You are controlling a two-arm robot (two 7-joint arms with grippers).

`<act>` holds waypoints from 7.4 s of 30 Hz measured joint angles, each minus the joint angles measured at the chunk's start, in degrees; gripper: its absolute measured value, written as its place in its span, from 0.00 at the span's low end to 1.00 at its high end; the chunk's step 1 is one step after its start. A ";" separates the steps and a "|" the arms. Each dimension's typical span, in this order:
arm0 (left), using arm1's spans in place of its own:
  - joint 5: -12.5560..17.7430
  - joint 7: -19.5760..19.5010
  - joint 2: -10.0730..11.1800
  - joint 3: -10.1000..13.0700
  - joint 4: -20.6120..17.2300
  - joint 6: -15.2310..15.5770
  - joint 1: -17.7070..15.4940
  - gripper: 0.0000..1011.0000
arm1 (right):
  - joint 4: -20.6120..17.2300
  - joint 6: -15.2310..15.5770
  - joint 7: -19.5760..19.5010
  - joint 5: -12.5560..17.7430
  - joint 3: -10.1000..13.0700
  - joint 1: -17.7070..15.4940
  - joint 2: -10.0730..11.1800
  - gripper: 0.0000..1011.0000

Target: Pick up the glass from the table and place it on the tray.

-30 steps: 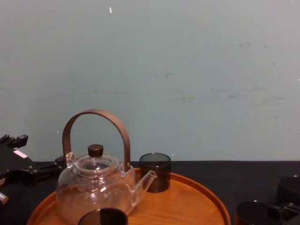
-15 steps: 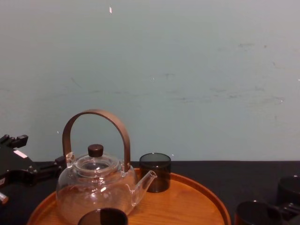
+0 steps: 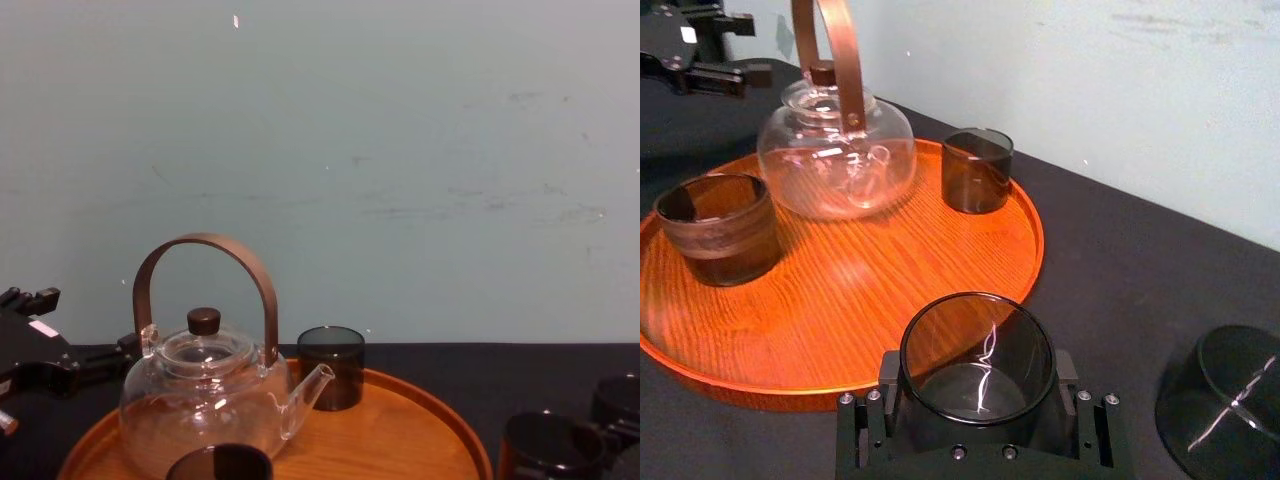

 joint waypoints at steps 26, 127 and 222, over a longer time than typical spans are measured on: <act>0.00 0.00 0.00 0.00 0.00 0.00 0.00 0.99 | -4.37 3.23 -0.46 -4.44 -6.75 4.25 -2.89 0.89; 0.00 0.00 0.00 0.00 0.00 0.00 0.00 0.99 | -4.36 3.65 0.08 -3.30 -7.15 1.99 -2.08 0.99; 0.00 0.00 0.00 0.00 0.00 0.00 0.00 0.99 | 7.56 0.59 -4.87 2.25 8.95 1.43 -0.70 0.99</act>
